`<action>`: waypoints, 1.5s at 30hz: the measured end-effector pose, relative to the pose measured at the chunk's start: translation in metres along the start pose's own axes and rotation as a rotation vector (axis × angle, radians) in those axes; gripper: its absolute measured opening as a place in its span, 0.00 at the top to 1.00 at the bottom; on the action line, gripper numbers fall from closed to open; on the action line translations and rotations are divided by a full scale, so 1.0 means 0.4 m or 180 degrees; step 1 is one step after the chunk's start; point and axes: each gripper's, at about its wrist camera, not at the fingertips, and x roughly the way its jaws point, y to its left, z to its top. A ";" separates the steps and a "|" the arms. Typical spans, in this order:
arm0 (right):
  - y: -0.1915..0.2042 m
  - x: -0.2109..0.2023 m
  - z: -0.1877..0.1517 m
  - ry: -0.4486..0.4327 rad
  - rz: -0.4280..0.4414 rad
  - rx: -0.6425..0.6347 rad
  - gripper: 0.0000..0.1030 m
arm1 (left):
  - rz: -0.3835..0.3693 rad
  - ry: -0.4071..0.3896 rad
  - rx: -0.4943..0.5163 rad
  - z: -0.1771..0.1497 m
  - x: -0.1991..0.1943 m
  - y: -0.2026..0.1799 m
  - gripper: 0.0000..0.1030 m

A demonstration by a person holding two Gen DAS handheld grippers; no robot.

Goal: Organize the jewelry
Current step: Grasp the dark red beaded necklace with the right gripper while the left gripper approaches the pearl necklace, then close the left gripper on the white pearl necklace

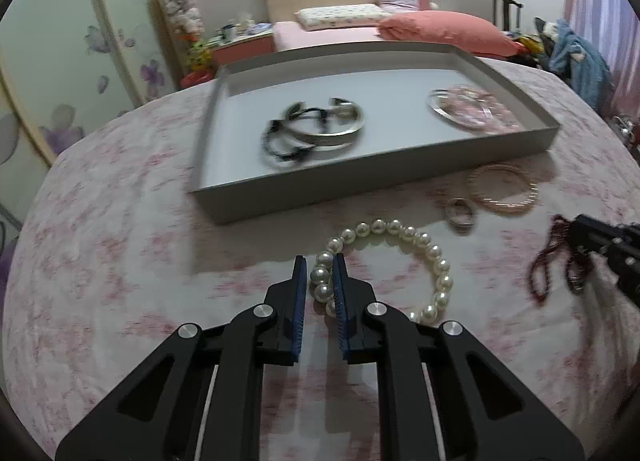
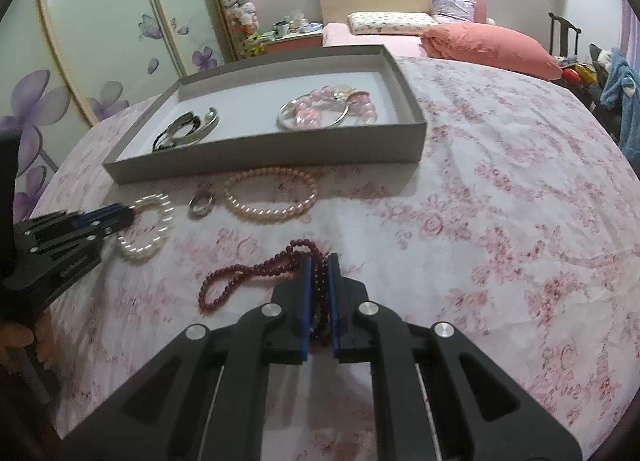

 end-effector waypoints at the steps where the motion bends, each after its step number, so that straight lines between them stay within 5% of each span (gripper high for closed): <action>1: -0.004 -0.001 0.004 -0.0009 -0.0016 0.0006 0.91 | 0.0031 0.0007 -0.0019 0.003 0.003 0.015 0.86; 13: -0.012 0.024 0.025 0.0045 -0.0067 0.0001 0.89 | -0.0127 0.0010 -0.0114 -0.015 -0.011 0.040 0.86; 45: -0.003 0.033 0.015 0.0018 -0.0103 -0.0071 0.89 | -0.0108 -0.0087 -0.0155 -0.023 -0.011 0.047 0.86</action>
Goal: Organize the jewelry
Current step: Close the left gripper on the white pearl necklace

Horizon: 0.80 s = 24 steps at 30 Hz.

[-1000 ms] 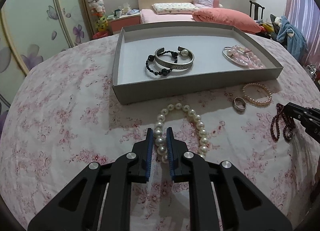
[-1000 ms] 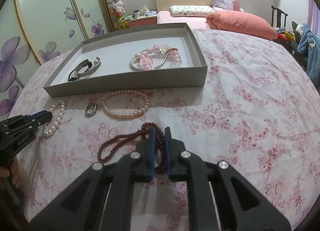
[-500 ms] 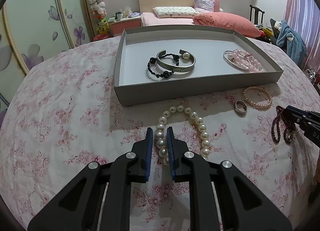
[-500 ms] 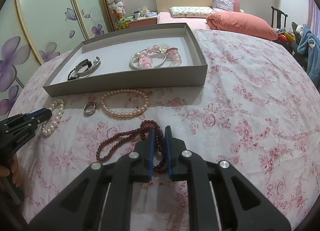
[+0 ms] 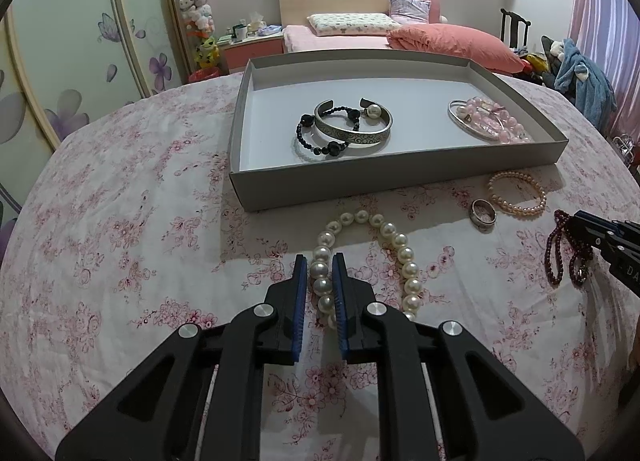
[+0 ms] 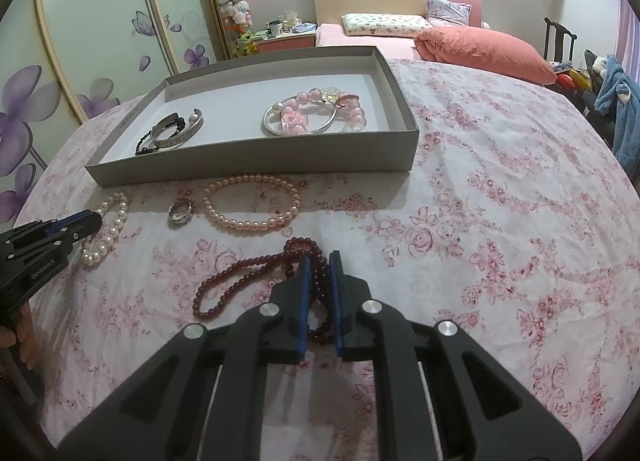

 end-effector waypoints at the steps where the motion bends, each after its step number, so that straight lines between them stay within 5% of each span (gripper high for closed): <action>1: 0.000 0.000 0.000 0.0000 0.0002 0.0002 0.89 | 0.0005 0.0000 0.0003 0.000 0.000 0.001 0.86; 24: -0.006 0.000 0.001 -0.0003 0.0074 0.0066 0.89 | -0.0056 -0.0003 -0.0064 0.002 0.001 0.006 0.86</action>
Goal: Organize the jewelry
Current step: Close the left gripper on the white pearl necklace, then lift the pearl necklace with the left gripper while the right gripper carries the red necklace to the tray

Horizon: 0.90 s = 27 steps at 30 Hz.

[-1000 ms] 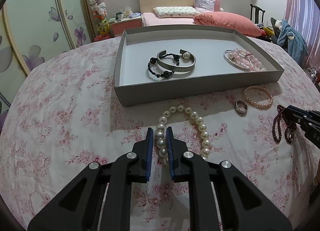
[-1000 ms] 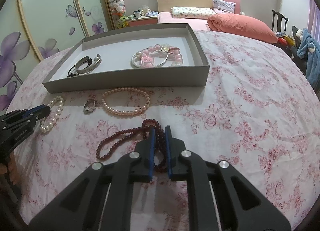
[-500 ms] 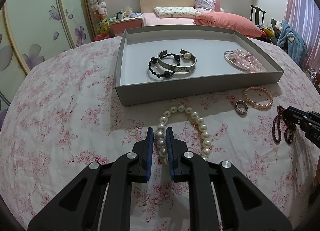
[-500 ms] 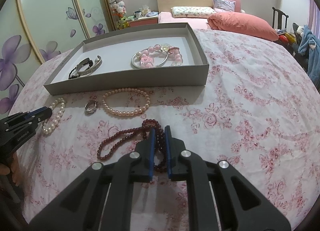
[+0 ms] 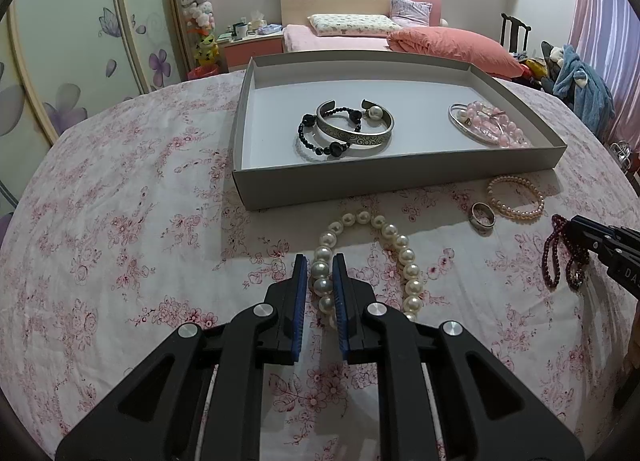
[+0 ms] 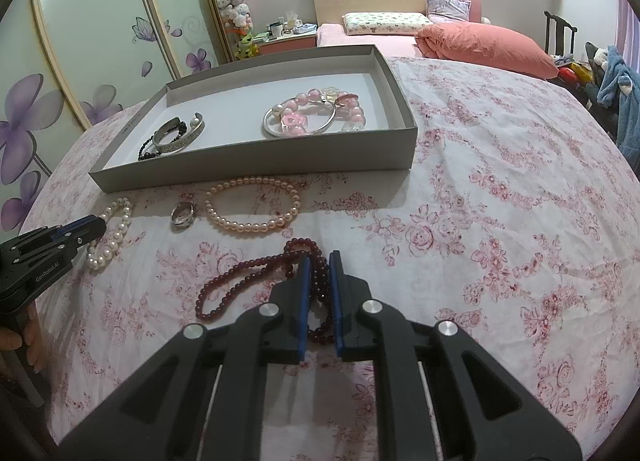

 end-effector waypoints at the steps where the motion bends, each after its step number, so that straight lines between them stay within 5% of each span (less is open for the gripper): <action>1: 0.001 0.000 0.000 0.0000 -0.0001 -0.0001 0.89 | 0.0001 0.0000 0.0001 0.000 0.000 0.000 0.86; 12: -0.034 -0.015 -0.001 -0.0070 0.0269 0.0291 0.95 | -0.0050 -0.0006 -0.0102 -0.008 -0.007 0.014 0.90; 27: -0.015 -0.208 0.023 -0.0927 0.0729 0.0428 0.95 | -0.0555 -0.0593 -0.0593 -0.027 -0.171 0.039 0.90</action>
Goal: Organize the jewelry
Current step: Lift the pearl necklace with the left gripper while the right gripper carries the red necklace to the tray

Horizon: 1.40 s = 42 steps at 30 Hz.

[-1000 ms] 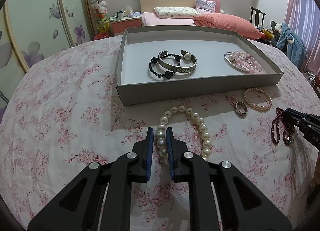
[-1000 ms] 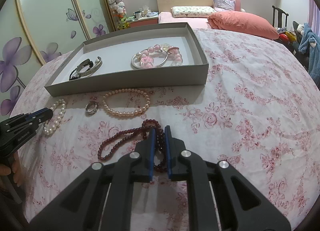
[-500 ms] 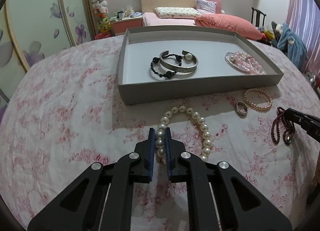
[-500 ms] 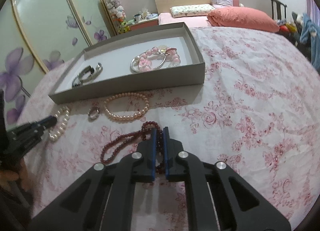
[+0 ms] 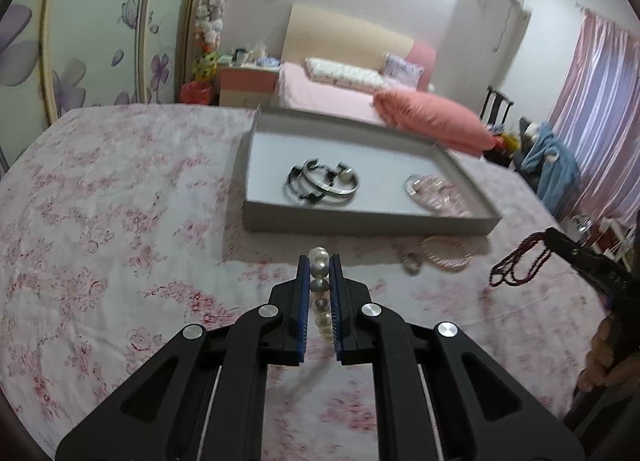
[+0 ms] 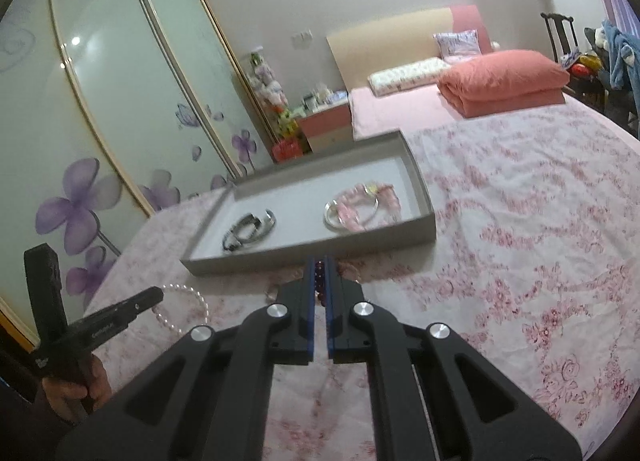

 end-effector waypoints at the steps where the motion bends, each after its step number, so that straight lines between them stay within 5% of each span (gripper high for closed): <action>1: 0.006 -0.008 0.001 -0.0053 -0.0002 -0.0007 0.95 | -0.0019 -0.0031 -0.0001 0.003 -0.006 -0.006 0.90; 20: 0.099 -0.084 0.045 -0.0798 -0.0158 -0.0335 0.95 | 0.0075 -0.0749 0.0307 0.042 -0.113 -0.107 0.90; 42: 0.201 -0.056 0.111 -0.1313 -0.0457 -0.0871 0.95 | 0.0336 -0.1037 0.0639 0.113 -0.083 -0.185 0.90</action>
